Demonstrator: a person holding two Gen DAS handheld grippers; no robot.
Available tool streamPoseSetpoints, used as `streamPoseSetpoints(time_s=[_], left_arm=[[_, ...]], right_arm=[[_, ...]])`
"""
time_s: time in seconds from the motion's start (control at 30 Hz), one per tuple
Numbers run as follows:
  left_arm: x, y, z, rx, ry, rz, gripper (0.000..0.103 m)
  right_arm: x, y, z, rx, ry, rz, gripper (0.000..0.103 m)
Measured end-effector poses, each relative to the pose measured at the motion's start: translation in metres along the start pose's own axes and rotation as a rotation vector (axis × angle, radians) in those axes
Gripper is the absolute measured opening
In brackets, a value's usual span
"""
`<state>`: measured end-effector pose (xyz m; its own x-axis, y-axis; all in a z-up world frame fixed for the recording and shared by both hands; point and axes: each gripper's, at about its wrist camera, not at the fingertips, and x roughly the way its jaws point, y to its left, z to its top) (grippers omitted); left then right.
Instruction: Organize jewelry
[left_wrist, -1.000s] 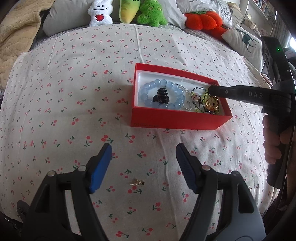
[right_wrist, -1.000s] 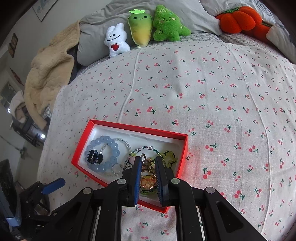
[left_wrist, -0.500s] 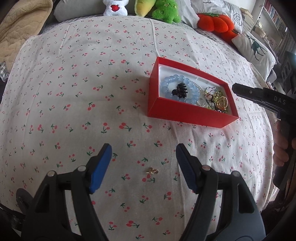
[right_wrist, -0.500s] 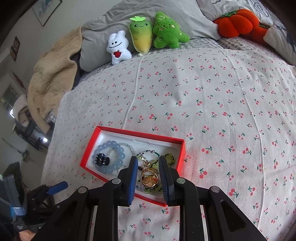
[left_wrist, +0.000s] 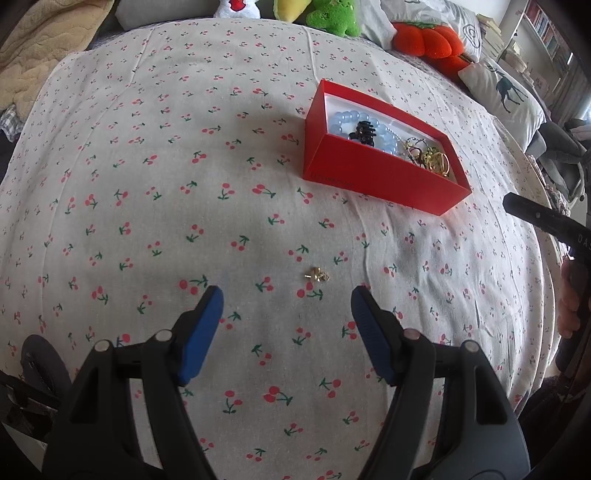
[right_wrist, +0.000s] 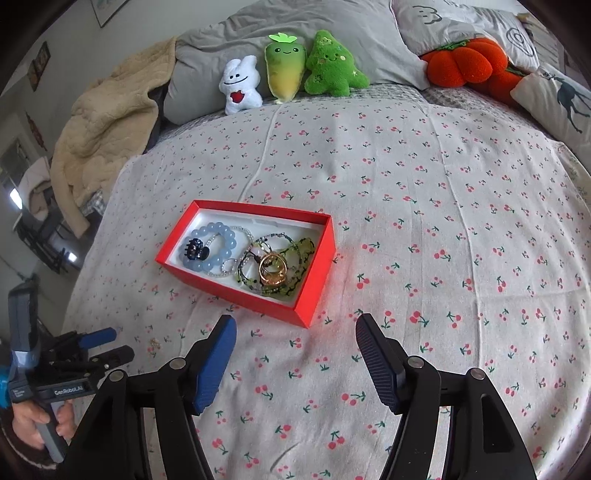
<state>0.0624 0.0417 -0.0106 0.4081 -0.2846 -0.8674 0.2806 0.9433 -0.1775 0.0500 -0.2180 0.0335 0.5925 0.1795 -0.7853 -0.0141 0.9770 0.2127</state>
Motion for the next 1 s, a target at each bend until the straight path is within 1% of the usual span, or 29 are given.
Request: streamPoseSetpoints(time_s=[0.07,0.17,0.3,0.33,0.37,0.47,0.57,0.67,0.9,1.0], left_arm=[[-0.002,-0.002,-0.007,0.028,-0.026,0.007,0.072],[-0.002,-0.005,-0.016,0.062,-0.053,0.005,0.072],[0.006,-0.015,-0.024,0.120,-0.065,0.006,0.072],[0.008,-0.017,-0.025,0.132,-0.071,0.007,0.068],[0.010,-0.018,-0.025,0.141,-0.070,0.005,0.061],[0.017,-0.019,-0.022,0.133,-0.053,-0.008,0.053],[0.021,-0.019,-0.018,0.120,-0.054,-0.015,0.048],[0.024,-0.022,-0.016,0.116,-0.053,-0.016,0.048],[0.033,-0.030,-0.013,0.123,-0.065,0.014,0.043],[0.035,-0.030,-0.011,0.107,-0.073,0.029,0.034]], right_arm=[[-0.003,-0.003,-0.013,0.002,0.008,0.003,0.073],[-0.002,-0.005,-0.030,-0.008,0.027,-0.008,0.074],[0.005,0.000,-0.049,-0.049,0.050,-0.029,0.074],[0.008,0.002,-0.054,-0.065,0.061,-0.034,0.074],[0.011,0.004,-0.058,-0.082,0.073,-0.037,0.074],[0.019,0.014,-0.070,-0.141,0.105,-0.042,0.074],[0.022,0.023,-0.078,-0.186,0.119,-0.039,0.074],[0.025,0.027,-0.080,-0.208,0.130,-0.027,0.074],[0.030,0.029,-0.080,-0.222,0.141,-0.016,0.074],[0.031,0.026,-0.079,-0.214,0.142,-0.014,0.074]])
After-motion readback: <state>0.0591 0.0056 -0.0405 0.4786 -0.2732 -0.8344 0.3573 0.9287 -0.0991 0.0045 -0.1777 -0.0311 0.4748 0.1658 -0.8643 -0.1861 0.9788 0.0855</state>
